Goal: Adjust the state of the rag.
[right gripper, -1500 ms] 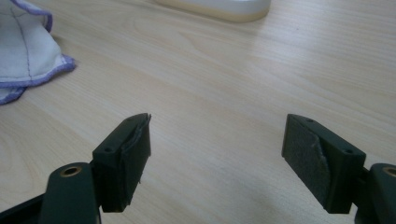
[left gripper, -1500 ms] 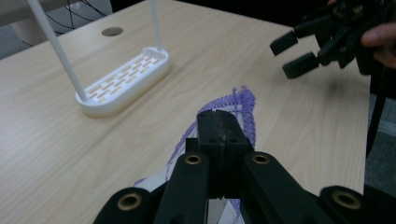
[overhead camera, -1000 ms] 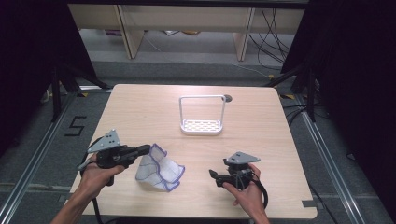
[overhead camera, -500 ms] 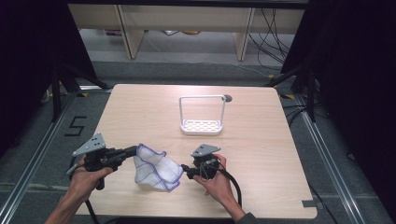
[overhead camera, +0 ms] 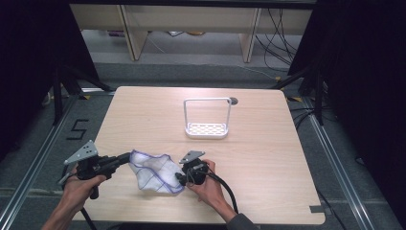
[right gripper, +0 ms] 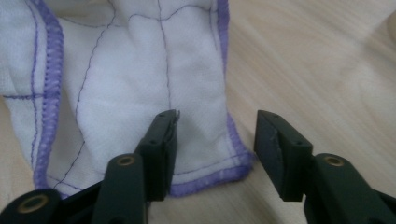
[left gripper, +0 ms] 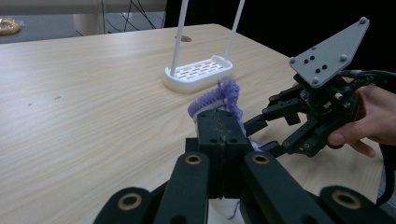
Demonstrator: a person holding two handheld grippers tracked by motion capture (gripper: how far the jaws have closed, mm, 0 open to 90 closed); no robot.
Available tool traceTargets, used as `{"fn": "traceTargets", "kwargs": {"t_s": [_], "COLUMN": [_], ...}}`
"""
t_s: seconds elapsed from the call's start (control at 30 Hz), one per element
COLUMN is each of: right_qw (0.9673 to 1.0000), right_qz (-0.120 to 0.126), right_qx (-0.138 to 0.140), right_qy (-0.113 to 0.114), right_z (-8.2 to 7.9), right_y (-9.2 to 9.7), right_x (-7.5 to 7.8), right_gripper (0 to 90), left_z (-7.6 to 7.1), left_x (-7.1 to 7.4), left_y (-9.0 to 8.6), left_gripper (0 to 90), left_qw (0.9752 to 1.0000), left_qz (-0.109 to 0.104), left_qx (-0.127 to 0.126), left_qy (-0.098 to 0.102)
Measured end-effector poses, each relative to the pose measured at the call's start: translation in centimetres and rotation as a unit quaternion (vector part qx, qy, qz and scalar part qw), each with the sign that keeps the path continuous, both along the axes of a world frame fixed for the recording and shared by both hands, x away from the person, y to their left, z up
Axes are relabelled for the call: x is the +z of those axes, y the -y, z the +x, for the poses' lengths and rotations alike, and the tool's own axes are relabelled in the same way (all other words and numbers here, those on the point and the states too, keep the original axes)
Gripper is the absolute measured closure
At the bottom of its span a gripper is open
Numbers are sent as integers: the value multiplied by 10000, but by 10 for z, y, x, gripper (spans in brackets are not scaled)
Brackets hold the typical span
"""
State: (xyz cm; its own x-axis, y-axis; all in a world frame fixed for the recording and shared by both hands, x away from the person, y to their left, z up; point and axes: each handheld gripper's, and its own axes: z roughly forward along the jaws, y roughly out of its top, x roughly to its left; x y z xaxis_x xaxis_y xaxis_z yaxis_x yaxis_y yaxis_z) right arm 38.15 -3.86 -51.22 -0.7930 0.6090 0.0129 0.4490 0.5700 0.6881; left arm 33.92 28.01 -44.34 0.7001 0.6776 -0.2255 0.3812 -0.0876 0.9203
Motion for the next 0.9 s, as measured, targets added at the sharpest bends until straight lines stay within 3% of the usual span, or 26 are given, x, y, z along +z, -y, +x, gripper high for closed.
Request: {"fn": "traceTargets", "kwargs": {"t_s": [0.1, 0.17, 0.2, 0.23, 0.37, 0.4, 0.47, 0.6, 0.67, 0.7, 0.73, 0.77, 0.8, 0.83, 0.87, 0.9], "right_qw": [10000, 10000, 9999, 9998, 9994, 9996, 9986, 9975, 9970, 9962, 9956, 9956, 9956, 9945, 9946, 9942], "right_qz": [-17, 40, 23, 47, 115, 183, 443, 604, 690, 735, 774, 774, 837, 880, 855, 910], "right_qx": [2, 64, 110, 179, 316, 211, 278, 290, 289, 314, 326, 326, 227, 348, 244, 236], "right_qy": [-46, -3, -87, -103, 74, 77, -4, 222, 191, 338, 422, 422, 355, 454, 527, 524], "right_z": [-1, -1, -2, -4, -3, -5, -8, -19, -23, -31, -34, -34, -40, -43, -51, -54], "right_y": [-1, -3, -3, -3, 0, 6, 18, 39, 45, 59, 65, 65, 73, 81, 96, 102], "right_x": [0, -1, 1, 1, 7, 13, 29, 58, 67, 83, 90, 90, 98, 108, 124, 131], "right_gripper": [558, 655, 715, 810, 848, 851, 856, 858, 858, 859, 859, 859, 859, 860, 860, 860], "left_z": [-2, -3, -3, -4, -5, -5, -7, -11, -13, -15, -15, -15, -16, -15, -14, -12], "left_x": [-5, -7, -8, -8, -5, -5, -2, 8, 11, 15, 15, 18, 21, 23, 26, 28], "left_y": [-6, -9, -10, -12, -12, -11, -10, -2, 0, 5, 5, 8, 12, 15, 19, 22], "left_gripper": [895, 895, 895, 895, 895, 895, 895, 895, 895, 896, 895, 895, 895, 895, 896, 895], "left_qw": [10000, 9999, 9999, 9998, 9998, 9998, 9997, 9992, 9992, 9991, 9991, 9989, 9986, 9984, 9980, 9977], "left_qz": [7, -90, -127, -136, -174, -176, -187, -322, -286, -293, -293, -306, -340, -365, -400, -456], "left_qx": [50, 70, 105, 109, 92, 90, 122, -30, -67, -117, -117, -193, -239, -297, -348, -394], "left_qy": [-40, -23, -36, -29, -8, 3, 70, 246, 257, 287, 287, 310, 326, 328, 333, 307]}}
